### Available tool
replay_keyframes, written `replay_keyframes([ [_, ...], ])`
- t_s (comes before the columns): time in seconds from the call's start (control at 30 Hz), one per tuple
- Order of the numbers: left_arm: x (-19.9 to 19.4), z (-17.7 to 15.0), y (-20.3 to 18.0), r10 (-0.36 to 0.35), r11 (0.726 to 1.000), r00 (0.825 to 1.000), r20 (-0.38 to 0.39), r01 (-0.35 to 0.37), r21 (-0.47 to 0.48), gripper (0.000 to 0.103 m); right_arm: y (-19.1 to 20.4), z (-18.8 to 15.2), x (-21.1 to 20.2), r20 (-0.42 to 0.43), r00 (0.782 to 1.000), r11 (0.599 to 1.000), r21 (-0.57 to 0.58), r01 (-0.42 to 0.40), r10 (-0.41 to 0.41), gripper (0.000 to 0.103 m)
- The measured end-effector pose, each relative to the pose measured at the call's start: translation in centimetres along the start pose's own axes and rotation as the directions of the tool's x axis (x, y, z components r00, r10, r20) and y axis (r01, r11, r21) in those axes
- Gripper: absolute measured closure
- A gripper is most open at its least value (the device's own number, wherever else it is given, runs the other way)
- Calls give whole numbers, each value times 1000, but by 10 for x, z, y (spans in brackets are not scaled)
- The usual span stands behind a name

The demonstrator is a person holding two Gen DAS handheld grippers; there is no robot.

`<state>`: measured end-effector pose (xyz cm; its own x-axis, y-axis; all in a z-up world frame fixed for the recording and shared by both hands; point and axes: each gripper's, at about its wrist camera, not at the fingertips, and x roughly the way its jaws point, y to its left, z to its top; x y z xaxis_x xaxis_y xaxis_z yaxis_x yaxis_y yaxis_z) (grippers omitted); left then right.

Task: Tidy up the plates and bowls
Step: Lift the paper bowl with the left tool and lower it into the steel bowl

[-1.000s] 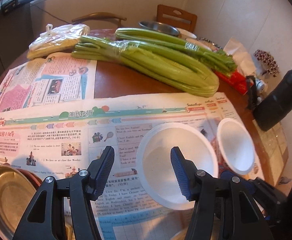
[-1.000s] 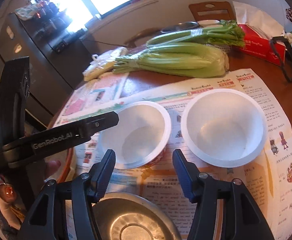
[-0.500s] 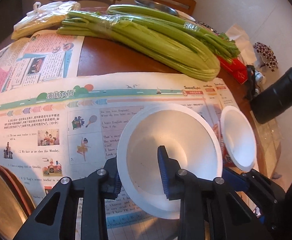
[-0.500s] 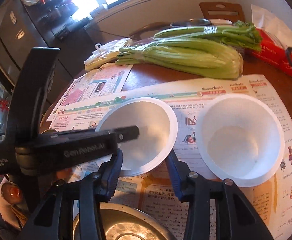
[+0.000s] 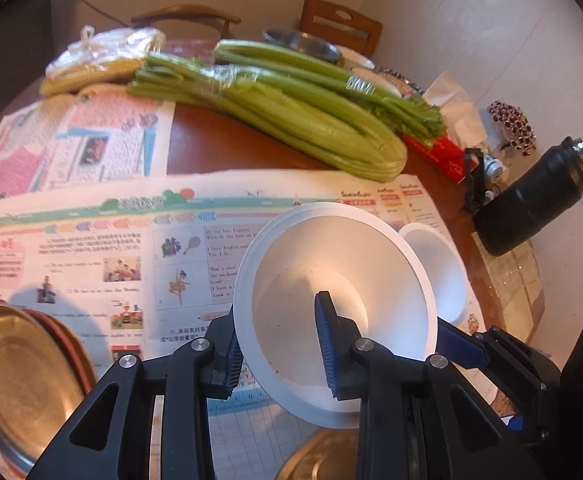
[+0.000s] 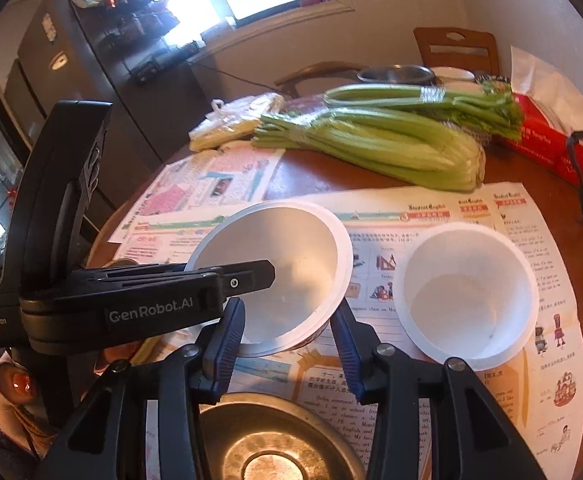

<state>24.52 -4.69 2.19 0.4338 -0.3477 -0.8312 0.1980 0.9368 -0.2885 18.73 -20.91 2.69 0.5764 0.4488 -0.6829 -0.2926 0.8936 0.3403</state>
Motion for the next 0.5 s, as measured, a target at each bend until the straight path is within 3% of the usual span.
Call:
replay_keyframes([
  [0.5,-61,-14,-32,15,999,994,105,-20,47,71,16,8,-52,81,996,996,-92,-14,22,58],
])
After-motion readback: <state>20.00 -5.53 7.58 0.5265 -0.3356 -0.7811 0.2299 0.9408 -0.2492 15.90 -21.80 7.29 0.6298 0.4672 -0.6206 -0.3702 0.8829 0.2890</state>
